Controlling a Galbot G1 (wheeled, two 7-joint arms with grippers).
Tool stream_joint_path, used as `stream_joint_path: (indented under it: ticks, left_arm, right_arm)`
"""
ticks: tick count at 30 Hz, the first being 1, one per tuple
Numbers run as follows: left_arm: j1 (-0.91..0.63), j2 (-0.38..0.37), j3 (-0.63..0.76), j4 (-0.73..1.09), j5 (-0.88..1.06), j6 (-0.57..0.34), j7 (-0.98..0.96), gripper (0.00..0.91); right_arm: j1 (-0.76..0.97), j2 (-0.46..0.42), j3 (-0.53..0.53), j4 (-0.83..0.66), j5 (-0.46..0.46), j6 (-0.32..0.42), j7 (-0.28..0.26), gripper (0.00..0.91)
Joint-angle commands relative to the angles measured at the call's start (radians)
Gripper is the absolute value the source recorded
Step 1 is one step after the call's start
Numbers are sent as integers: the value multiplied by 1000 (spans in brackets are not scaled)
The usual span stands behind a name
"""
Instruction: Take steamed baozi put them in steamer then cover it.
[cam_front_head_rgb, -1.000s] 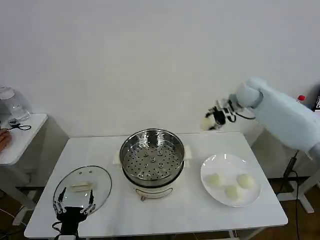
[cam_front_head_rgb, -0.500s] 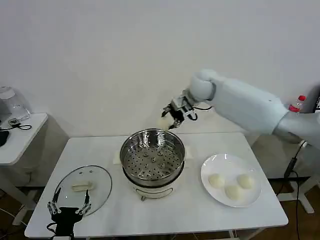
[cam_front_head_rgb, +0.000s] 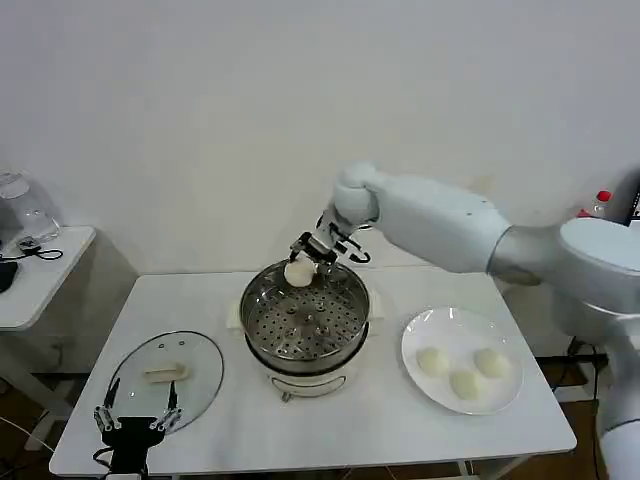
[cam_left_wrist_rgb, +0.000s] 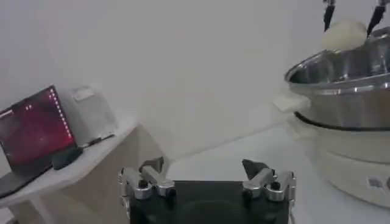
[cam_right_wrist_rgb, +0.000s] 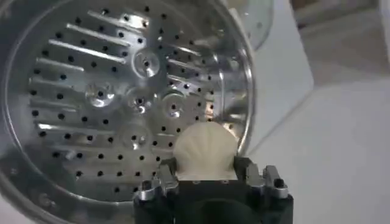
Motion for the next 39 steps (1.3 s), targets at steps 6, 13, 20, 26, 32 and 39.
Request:
stream_joint_path:
  ticks: [6,13,20,26,32,39]
  left_arm:
    - [-9,1,2,12,-1,0,-1,907]
    - [-8,1,2,10,-3,-1,-3,907]
    - [-6,-3,4,3,-4,-1,-6,907]
    - [-3,-7,6,-3,-2,0,-6,907]
    - [-4,-3,6,-4,-3,1,-3,907]
    - [-11,33,11,-25,-29,11,72,907]
  right_arm:
    - [-73,104,3,-173,-222,202,42,635]
    - [-84,118,3,-180,-234,216,51,645]
    - [-91,132,19,-204,-292,247,66,826]
    - [-45,104,36,-168,-248,250,73,907]
    - [93,-33,42,31,-67,77,25,907]
    - [235,-327,-88,313,114,-230,55,907]
